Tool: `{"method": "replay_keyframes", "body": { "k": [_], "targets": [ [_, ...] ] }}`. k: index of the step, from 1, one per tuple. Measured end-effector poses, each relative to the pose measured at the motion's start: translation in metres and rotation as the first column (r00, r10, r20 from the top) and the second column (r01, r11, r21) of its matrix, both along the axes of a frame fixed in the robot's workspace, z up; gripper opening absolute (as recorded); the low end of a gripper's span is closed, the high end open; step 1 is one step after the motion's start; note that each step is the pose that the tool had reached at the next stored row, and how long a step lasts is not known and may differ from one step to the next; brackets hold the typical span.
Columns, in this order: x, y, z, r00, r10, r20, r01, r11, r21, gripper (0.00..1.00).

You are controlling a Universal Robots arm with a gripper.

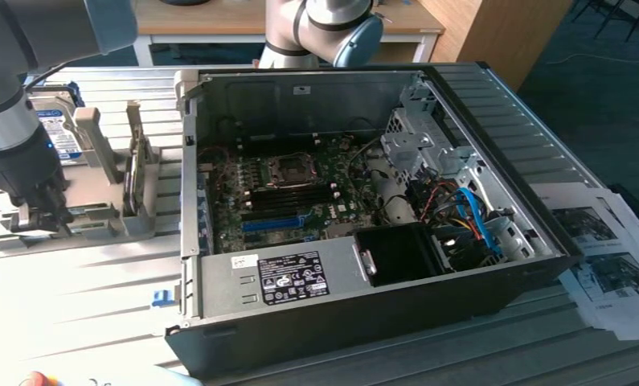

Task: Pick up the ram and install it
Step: 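Pick up the ram and move it above insertion slot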

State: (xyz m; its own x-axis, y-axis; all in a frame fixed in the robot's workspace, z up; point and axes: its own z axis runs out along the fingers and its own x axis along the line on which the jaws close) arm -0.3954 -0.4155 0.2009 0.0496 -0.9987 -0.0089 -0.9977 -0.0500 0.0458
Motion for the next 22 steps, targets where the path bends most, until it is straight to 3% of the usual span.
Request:
{"method": "replay_keyframes", "body": {
  "k": [16,22],
  "targets": [
    [0.0016,-0.0001,0.0000,1.0000,0.000,-0.0001,0.000,1.0000,-0.0001,0.31],
    [0.0016,-0.0001,0.0000,1.0000,0.000,-0.0001,0.000,1.0000,-0.0001,0.23]
  ]
}}
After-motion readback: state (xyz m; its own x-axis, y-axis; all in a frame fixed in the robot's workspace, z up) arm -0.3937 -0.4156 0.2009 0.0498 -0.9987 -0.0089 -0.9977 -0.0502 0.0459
